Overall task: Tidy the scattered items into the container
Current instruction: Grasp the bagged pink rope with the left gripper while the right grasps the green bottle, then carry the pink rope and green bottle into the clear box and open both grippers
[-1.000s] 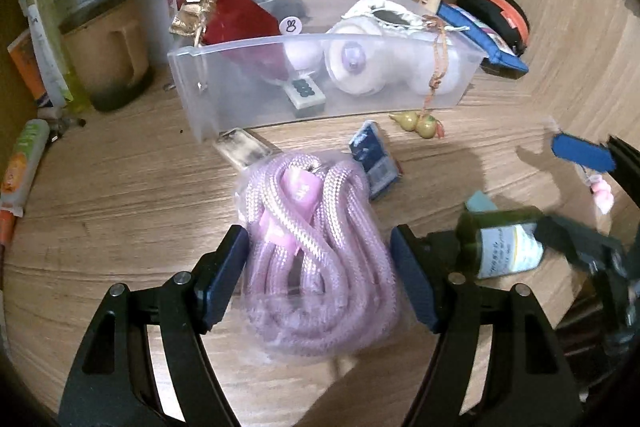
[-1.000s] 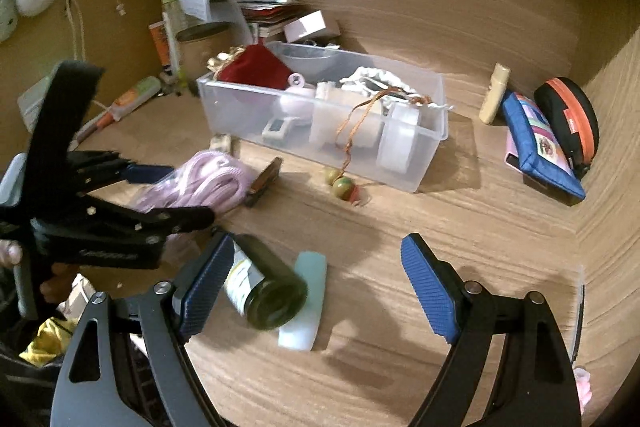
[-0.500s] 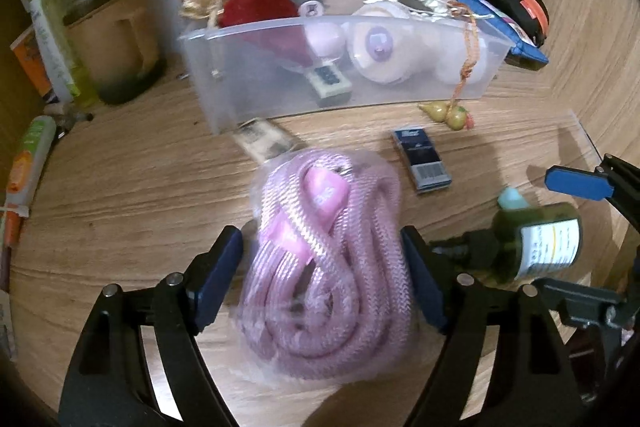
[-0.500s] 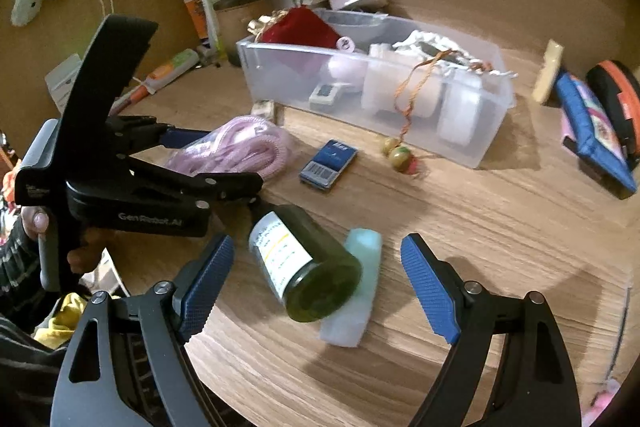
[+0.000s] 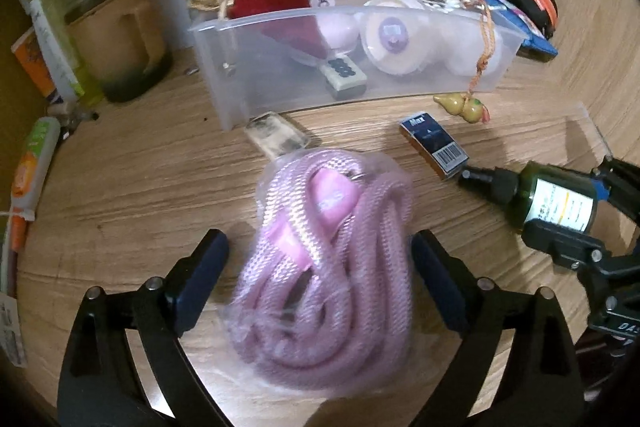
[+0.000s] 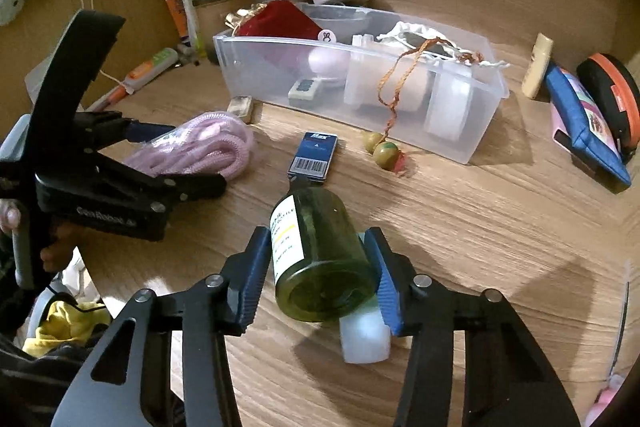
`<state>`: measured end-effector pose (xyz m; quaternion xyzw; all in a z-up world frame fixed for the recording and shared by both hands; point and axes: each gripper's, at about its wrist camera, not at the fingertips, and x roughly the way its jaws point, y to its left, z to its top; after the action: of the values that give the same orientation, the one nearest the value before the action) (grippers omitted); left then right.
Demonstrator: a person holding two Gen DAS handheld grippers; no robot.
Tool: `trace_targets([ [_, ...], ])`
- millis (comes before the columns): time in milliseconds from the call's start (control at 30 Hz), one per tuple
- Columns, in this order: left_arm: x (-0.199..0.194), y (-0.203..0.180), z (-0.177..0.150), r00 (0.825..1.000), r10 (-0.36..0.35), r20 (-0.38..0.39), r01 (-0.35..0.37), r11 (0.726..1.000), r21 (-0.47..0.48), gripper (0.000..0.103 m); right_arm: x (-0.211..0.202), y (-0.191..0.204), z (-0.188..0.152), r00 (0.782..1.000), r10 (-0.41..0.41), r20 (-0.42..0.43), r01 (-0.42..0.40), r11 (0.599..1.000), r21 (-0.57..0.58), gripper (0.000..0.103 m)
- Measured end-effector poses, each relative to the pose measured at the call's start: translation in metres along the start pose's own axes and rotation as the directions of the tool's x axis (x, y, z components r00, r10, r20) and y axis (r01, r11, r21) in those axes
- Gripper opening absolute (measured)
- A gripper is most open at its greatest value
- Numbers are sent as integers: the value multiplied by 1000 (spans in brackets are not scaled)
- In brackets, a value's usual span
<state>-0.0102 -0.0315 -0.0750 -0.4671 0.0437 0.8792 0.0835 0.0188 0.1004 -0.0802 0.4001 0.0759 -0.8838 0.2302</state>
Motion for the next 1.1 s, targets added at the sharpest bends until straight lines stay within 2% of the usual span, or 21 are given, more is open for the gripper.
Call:
trace_targets([
  [33,0,-3,0,1000,-9,3,9,1000,7,94,0,0,1,1000,0,2,0,1000,5,38],
  [133,-2,-8,-1,1000,-19,13,18,1000,23,94,-6,-3,5,1000,1,20,-2,1000,19,38],
  [200,-4,-8,-3,1000,-19,20,19,1000,20,89,-11,-6,9,999,-3,39,2,1000,26,38],
  [267,-6,-7,-2,999,-19,28,18,1000,18,68,-14,-8,13,999,-6,53,5,999,32,38],
  [500,-14,-3,-5,998,-48,43,48,999,-4,64,-26,-18,26,995,-17,99,9,997,74,38],
  [600,-23,-4,-5,992,-114,55,115,993,-24,63,-29,-21,30,993,-23,114,14,996,84,38],
  [667,-30,-6,-2,991,-111,77,113,993,-19,52,-32,-22,33,992,-30,124,19,996,88,38],
  [800,-40,-10,5,989,-98,114,99,995,-5,41,-38,-26,40,988,-41,149,26,995,100,38],
  [867,-40,-12,8,988,-91,123,92,996,1,32,-39,-27,42,987,-43,154,27,994,105,38],
  [933,-43,-14,11,986,-104,131,104,995,7,19,-40,-29,44,986,-47,160,30,994,110,38],
  [1100,-41,-17,17,986,-92,139,90,996,22,19,-41,-32,47,985,-49,167,30,993,115,38],
])
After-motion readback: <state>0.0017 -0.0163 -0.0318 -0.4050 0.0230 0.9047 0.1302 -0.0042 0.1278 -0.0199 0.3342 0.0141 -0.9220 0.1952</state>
